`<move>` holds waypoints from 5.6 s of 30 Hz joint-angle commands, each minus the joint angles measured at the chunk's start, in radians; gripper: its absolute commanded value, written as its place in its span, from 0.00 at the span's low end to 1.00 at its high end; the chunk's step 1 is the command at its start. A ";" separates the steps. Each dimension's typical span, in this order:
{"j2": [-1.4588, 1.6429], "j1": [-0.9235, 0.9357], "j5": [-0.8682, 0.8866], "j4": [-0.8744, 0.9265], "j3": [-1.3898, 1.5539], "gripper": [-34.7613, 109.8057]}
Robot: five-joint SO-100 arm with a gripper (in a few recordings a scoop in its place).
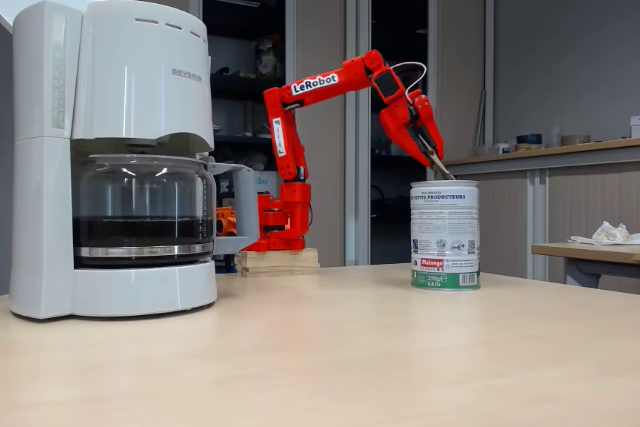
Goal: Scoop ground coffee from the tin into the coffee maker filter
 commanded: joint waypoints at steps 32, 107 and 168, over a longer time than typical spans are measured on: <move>0.790 0.028 0.252 -0.310 0.707 0.24; 0.770 1.094 0.325 -0.347 0.043 0.24; 0.295 1.635 1.261 -0.049 -0.520 0.24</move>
